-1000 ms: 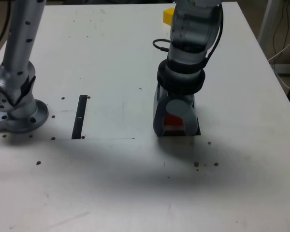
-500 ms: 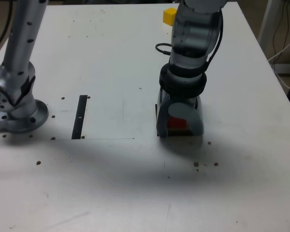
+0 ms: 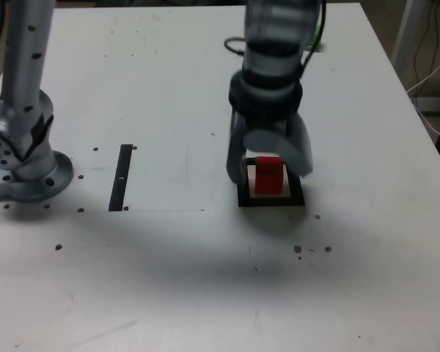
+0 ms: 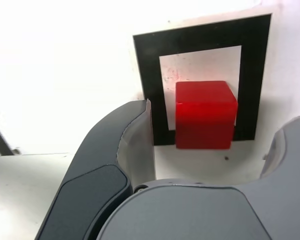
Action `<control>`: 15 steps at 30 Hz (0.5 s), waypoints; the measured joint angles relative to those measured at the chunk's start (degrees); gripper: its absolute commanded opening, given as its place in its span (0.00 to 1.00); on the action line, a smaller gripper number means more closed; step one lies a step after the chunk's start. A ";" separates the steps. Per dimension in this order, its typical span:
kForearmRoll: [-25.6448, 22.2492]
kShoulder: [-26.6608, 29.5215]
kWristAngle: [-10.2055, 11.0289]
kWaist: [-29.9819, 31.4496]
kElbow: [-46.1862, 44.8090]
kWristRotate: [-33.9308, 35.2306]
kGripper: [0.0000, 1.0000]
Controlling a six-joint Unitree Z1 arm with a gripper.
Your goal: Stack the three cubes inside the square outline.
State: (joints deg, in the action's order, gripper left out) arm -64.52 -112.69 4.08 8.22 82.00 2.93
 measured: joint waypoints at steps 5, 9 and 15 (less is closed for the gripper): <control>-3.90 5.20 0.52 -2.55 0.94 -2.52 0.99; -6.72 5.88 -0.35 -5.88 3.42 -7.04 0.99; -11.30 5.87 -0.86 -14.41 8.25 -18.40 0.99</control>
State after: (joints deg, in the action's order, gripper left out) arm -75.82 -106.82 3.21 -6.19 90.25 -15.48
